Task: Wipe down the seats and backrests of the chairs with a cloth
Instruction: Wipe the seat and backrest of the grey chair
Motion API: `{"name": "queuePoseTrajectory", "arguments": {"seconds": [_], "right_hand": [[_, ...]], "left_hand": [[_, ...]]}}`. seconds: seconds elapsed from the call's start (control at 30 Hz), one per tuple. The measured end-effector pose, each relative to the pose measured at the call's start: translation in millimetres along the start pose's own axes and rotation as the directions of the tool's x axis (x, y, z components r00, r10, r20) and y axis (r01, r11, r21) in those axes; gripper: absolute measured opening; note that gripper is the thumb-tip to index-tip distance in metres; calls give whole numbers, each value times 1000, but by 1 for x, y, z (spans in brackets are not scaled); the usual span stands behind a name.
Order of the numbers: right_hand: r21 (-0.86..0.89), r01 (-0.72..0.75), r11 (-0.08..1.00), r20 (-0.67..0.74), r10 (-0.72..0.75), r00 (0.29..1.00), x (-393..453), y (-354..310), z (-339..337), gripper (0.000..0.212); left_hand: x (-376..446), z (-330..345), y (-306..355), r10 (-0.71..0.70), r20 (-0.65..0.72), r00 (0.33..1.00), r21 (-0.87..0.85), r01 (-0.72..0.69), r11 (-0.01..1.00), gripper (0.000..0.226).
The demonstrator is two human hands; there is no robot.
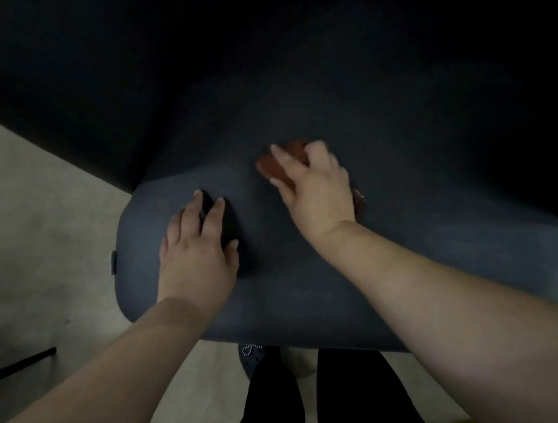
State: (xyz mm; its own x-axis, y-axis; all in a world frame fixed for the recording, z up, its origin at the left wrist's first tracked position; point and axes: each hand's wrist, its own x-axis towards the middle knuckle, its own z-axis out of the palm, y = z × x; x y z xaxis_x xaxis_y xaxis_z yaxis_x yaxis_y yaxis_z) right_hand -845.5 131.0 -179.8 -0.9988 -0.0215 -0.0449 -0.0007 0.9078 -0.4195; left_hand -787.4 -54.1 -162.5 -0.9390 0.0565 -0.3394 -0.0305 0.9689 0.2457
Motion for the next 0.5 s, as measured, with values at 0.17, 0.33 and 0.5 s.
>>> {"name": "queuePoseTrajectory", "arguments": {"seconds": [0.17,0.33,0.5], "right_hand": [[-26,440,898,190,-428,884,-72,26,-16,63],[38,30,999,-46,-28,999,-43,53,-23,52],[154,-217,964,-143,239,960,71,21,-4,45]], "left_hand": [[-7,0,-3,9,12,1000,-15,-9,1000,65],[-9,4,-3,10,21,1000,-15,-9,1000,65],[-8,9,-3,-9,-11,1000,-30,9,1000,64]]}}
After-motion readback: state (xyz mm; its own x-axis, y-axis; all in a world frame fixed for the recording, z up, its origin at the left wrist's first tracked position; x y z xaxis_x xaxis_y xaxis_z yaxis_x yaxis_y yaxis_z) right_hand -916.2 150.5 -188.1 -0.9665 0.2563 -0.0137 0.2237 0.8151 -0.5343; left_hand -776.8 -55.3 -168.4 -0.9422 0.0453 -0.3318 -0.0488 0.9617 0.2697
